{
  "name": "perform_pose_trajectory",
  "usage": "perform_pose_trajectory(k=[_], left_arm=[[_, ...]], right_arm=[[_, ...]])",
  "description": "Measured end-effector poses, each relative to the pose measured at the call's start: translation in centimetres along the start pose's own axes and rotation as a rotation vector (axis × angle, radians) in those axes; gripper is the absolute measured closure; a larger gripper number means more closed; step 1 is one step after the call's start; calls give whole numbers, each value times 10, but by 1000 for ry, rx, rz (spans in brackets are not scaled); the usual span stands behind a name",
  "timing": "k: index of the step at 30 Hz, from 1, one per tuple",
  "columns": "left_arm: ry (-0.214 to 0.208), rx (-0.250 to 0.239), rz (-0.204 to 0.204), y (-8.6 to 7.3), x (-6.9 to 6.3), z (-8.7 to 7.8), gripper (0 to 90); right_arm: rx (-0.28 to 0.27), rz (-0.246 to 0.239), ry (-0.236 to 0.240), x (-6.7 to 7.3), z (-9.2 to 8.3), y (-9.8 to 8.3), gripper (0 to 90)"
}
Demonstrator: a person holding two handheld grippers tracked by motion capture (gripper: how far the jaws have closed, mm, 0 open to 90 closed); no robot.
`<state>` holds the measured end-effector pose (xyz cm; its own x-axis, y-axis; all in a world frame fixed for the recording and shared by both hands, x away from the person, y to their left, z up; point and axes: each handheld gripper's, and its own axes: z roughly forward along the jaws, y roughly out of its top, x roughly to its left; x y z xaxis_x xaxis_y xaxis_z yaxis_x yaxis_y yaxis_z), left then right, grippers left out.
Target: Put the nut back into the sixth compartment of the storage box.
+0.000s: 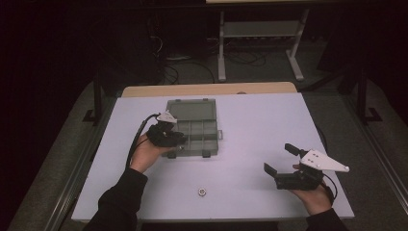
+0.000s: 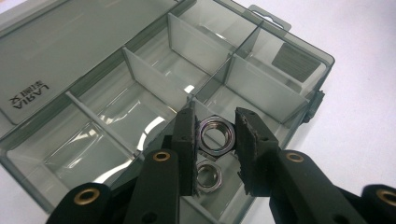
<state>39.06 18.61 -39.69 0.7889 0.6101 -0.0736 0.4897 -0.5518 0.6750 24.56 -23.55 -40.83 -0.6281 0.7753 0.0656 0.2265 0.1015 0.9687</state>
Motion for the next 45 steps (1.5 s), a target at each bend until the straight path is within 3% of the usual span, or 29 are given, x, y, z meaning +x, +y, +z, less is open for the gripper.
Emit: perform_pose_trajectory(k=[8, 13, 17, 19, 23, 30, 32, 38, 43, 45], left_arm=[[-2, 19, -6, -3, 2, 4, 706], [-9, 9, -34, -5, 1, 7, 704], [0, 13, -21, -6, 3, 6, 686], [9, 8, -11, -5, 3, 4, 614], [11, -20, -24, -5, 5, 2, 432], [28, -28, -49, -5, 3, 1, 86], [11, -30, -49, -5, 3, 0, 0], [1, -57, -21, -5, -4, -9, 0], [-18, -56, -18, -11, -12, -14, 0], [-22, -45, 2, -13, -15, -16, 0]], right_arm=[[0, -1, -1, 0, 0, 0, 0], [0, 0, -1, 0, 0, 0, 0], [1, -1, -1, 0, 0, 0, 0], [0, 2, -2, 0, 0, 0, 0], [0, 1, -2, 0, 0, 0, 0], [0, 5, -2, 0, -1, 0, 0], [0, 4, -2, 0, -1, 0, 0], [-1, 4, -3, 0, -1, 0, 0], [2, 7, -3, 0, -1, 0, 0], [2, 7, -3, 0, -1, 0, 0]])
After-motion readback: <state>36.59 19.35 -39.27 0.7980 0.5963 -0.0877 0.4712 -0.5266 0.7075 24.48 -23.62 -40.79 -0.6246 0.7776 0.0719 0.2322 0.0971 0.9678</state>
